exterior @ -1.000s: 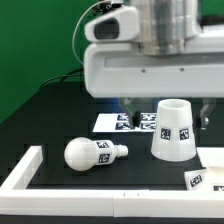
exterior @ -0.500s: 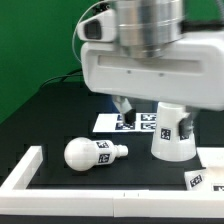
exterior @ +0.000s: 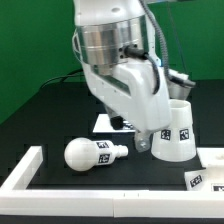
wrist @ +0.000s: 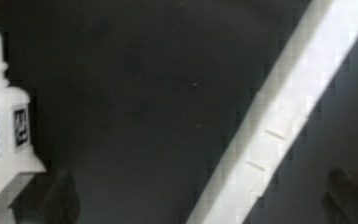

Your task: Assemble lamp

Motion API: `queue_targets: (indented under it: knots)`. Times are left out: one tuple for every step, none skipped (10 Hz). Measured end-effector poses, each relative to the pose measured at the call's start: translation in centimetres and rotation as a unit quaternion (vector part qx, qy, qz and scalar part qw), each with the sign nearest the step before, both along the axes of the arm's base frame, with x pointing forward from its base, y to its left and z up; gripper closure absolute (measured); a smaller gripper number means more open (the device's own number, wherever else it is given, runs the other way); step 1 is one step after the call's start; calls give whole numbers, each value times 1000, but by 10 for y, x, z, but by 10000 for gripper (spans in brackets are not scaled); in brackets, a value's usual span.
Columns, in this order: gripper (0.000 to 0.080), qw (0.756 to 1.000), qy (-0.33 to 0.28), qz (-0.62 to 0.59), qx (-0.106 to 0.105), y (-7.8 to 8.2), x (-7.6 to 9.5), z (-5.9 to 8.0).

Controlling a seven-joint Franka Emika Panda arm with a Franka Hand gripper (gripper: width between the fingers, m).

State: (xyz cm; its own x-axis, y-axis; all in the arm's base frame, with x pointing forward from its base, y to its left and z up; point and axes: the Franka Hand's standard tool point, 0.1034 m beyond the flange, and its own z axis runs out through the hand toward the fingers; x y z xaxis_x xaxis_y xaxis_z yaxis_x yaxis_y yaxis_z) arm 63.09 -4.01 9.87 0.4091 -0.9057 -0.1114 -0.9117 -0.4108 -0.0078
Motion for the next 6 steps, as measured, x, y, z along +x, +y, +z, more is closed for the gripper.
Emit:
queue_targets:
  knots:
    - [101, 1000, 1, 1, 0, -1, -1, -1]
    - [101, 1000, 0, 1, 0, -3, -1, -1]
    - [101, 1000, -14, 5, 10, -16, -5, -3]
    - [101, 1000, -18, 11, 21, -41, -18, -2]
    - [101, 999, -10, 22, 38, -71, -31, 0]
    - [101, 999, -11, 9, 44, -91, -38, -2]
